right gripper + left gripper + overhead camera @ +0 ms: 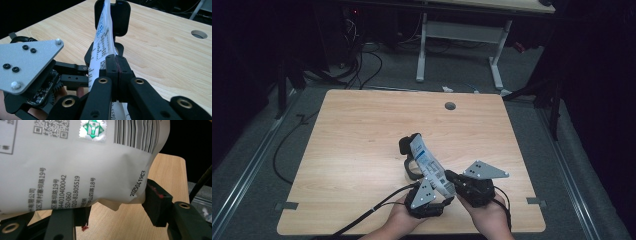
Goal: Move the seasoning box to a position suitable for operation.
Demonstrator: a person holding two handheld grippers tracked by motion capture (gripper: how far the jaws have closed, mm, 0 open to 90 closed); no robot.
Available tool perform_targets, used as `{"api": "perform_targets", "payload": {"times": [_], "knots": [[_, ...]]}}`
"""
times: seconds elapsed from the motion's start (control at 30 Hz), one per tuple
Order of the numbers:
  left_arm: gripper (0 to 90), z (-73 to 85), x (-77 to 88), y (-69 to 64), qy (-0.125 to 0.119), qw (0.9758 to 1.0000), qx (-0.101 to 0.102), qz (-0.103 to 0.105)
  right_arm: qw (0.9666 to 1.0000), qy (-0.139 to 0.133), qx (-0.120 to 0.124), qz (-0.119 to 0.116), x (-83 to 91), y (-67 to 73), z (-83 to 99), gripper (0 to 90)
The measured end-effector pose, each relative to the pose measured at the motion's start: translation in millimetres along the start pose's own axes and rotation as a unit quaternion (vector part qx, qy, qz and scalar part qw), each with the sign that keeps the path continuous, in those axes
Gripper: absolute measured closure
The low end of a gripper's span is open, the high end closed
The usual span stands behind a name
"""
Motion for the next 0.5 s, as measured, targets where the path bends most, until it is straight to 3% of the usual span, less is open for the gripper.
{"api": "perform_targets", "payload": {"times": [0.33,0.5], "knots": [[44.8,-5.4,-2.2,-0.3,-0.002,1.0,0.005,-0.002,1.0,0.004,0.0,0.005,2.4,-3.2,-3.4,90.0],[43.9,-5.9,-2.2,-2.2,-0.002,1.0,-0.005,-0.004,0.9999,0.008,0.005,0.009,1.6,-4.3,-7.2,90.0]]}}
Point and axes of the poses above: each handheld gripper's, and its own axes: x roughly backward along the jaws, z roughly out of its underside, y roughly to its left, the point moved 1 cm from there along -x, roughly forward along the jaws, and after that the axes turned 10 degrees about y, right-handed, at the moved point
